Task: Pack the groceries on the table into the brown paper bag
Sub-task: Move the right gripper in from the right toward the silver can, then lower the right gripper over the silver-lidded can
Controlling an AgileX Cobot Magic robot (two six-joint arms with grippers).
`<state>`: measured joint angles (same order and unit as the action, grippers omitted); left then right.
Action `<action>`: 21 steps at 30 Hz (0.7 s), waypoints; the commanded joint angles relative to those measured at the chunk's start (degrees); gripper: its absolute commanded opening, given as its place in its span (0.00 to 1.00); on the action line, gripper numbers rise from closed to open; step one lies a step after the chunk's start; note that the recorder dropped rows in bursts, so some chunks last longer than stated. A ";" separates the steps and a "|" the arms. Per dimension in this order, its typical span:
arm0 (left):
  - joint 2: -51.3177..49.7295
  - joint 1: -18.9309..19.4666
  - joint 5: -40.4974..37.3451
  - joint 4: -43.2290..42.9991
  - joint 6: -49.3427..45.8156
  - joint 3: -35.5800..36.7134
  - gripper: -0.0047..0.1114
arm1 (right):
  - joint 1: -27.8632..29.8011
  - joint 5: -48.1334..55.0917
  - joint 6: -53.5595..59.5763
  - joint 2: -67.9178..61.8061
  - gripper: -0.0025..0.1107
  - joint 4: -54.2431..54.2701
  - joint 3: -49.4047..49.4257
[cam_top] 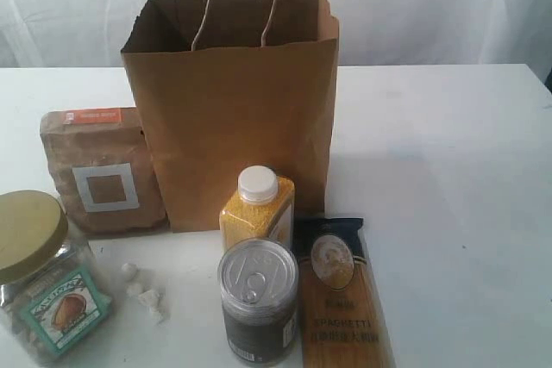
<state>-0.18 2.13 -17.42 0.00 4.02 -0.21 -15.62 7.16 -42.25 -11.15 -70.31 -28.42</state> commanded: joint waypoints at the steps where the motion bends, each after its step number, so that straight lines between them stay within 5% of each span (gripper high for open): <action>1: 0.18 -0.11 -0.11 0.32 0.03 0.21 0.04 | 0.19 43.20 -4.54 -13.10 0.02 -6.44 2.41; 4: 0.18 -0.11 -0.11 0.32 0.03 0.21 0.04 | 0.19 49.42 -1.93 -20.29 0.02 8.01 1.36; 7: 0.18 -0.11 -0.11 0.32 0.03 0.21 0.04 | 0.19 42.50 18.18 -26.70 0.02 37.06 -2.96; 11: 0.18 -0.11 -0.11 0.32 0.03 0.21 0.04 | 0.09 46.94 44.00 -41.20 0.02 67.05 -7.88; 15: 0.18 -0.11 -0.11 0.32 0.03 0.21 0.04 | -3.69 48.99 52.44 -50.23 0.02 75.83 -12.49; 21: 0.18 -0.11 -0.11 0.32 0.03 0.21 0.04 | -18.35 53.23 45.22 -50.16 0.02 70.31 -21.22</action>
<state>-0.18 2.13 -17.42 0.00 4.02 -0.21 -27.39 56.28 5.62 -61.61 1.18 -45.37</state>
